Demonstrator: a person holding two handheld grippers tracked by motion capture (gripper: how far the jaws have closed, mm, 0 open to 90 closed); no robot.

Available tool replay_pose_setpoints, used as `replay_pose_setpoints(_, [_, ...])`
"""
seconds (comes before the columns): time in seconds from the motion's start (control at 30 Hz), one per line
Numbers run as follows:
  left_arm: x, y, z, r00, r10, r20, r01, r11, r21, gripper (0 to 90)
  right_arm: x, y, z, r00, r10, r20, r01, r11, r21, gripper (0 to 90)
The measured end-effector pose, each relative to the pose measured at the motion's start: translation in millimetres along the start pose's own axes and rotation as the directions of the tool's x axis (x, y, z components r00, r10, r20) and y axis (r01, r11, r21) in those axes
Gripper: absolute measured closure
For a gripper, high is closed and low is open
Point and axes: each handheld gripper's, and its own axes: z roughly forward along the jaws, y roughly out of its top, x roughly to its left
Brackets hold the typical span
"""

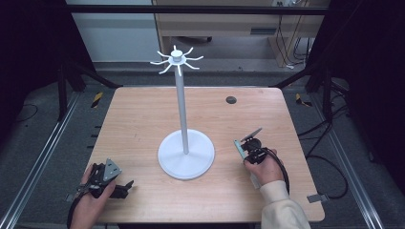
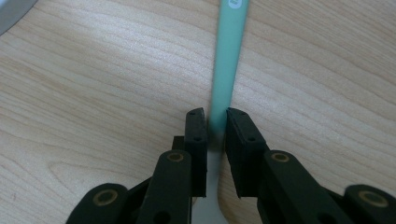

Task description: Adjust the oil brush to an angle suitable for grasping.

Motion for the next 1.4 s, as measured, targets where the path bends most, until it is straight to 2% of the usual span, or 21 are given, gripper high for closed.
replay_pose_setpoints(0.5, [-0.1, 0.2, -0.3, 1.0000, 0.002, -0.002, -0.002, 1.0000, -0.002, 2.9, -2.9, 0.1, 0.0, 1.0000, -0.002, -0.006, 0.002, 1.000, 0.003, 82.8])
replay_pose_setpoints(0.63, [-0.1, 0.1, -0.3, 1.0000, 0.000, -0.002, 0.000, 1.0000, -0.001, 2.8, -4.5, 1.0, -10.2, 1.0000, 0.003, -0.007, -0.003, 0.999, -0.042, 82.9])
replay_pose_setpoints(0.9, [0.7, -0.2, -2.1, 0.9999, -0.003, -0.011, 0.003, 1.0000, -0.009, 2.9, -2.0, 2.8, -19.2, 0.9998, -0.012, -0.017, 0.010, 0.994, -0.109, 82.9])
replay_pose_setpoints(0.93, [0.6, -0.1, -2.4, 0.9999, -0.003, -0.011, 0.002, 0.9999, -0.011, 2.9, -0.2, 3.6, -23.2, 0.9996, -0.015, -0.026, 0.011, 0.989, -0.145, 82.8])
replay_pose_setpoints(0.97, [0.7, -0.1, -2.5, 0.9999, -0.002, -0.011, 0.002, 0.9999, -0.011, 2.9, -0.2, 3.6, -23.2, 0.9996, -0.015, -0.026, 0.011, 0.989, -0.145, 82.8])
replay_pose_setpoints(1.0, [0.8, -0.1, -2.5, 0.9999, -0.002, -0.011, 0.002, 0.9999, -0.012, 2.9, 0.1, 4.6, -28.8, 0.9990, -0.017, -0.041, 0.009, 0.981, -0.196, 82.9])
replay_pose_setpoints(1.1, [1.4, -0.1, -1.9, 0.9999, -0.005, -0.012, 0.005, 0.9999, -0.012, 2.9, -0.2, 5.5, -35.1, 0.9986, -0.029, -0.044, 0.017, 0.966, -0.259, 82.9])
replay_pose_setpoints(1.13, [1.4, -0.1, -1.9, 0.9999, -0.005, -0.012, 0.005, 0.9999, -0.012, 2.9, -0.2, 5.5, -35.1, 0.9986, -0.029, -0.044, 0.017, 0.966, -0.259, 82.9])
replay_pose_setpoints(1.17, [1.3, -0.2, -1.7, 0.9999, -0.009, -0.011, 0.009, 0.9999, -0.014, 2.9, -0.6, 5.7, -37.2, 0.9984, -0.027, -0.050, 0.012, 0.961, -0.277, 82.8])
replay_pose_setpoints(1.2, [1.4, -0.2, -2.0, 0.9999, -0.008, -0.012, 0.008, 0.9999, -0.012, 2.9, -0.8, 5.8, -42.1, 0.9981, -0.027, -0.055, 0.008, 0.950, -0.312, 82.9])
replay_pose_setpoints(1.23, [1.6, -0.2, -2.4, 0.9999, -0.005, -0.013, 0.005, 0.9999, -0.009, 2.9, -0.8, 5.8, -42.1, 0.9981, -0.027, -0.055, 0.008, 0.950, -0.312, 82.9])
replay_pose_setpoints(1.27, [1.5, -0.3, -2.5, 0.9999, -0.006, -0.014, 0.006, 0.9999, -0.011, 2.9, -1.9, 5.6, -47.1, 0.9973, -0.023, -0.070, -0.003, 0.940, -0.342, 82.9])
replay_pose_setpoints(1.3, [1.5, -0.4, -2.6, 0.9999, -0.006, -0.014, 0.006, 0.9999, -0.010, 2.9, -1.9, 5.6, -47.1, 0.9973, -0.023, -0.070, -0.003, 0.940, -0.342, 82.9])
replay_pose_setpoints(1.33, [1.6, -0.5, -2.7, 0.9999, -0.008, -0.015, 0.008, 0.9999, -0.009, 2.9, -1.8, 5.5, -49.3, 0.9967, -0.021, -0.078, -0.008, 0.935, -0.355, 82.9])
replay_pose_setpoints(1.37, [1.6, -0.7, -2.9, 0.9998, -0.009, -0.015, 0.009, 0.9999, -0.010, 2.9, -2.2, 6.5, -55.6, 0.9962, -0.030, -0.082, -0.004, 0.921, -0.389, 82.9])
replay_pose_setpoints(1.4, [1.6, -0.7, -2.9, 0.9998, -0.009, -0.015, 0.009, 0.9999, -0.010, 2.9, -2.2, 6.5, -55.6, 0.9962, -0.030, -0.082, -0.004, 0.921, -0.389, 82.9])
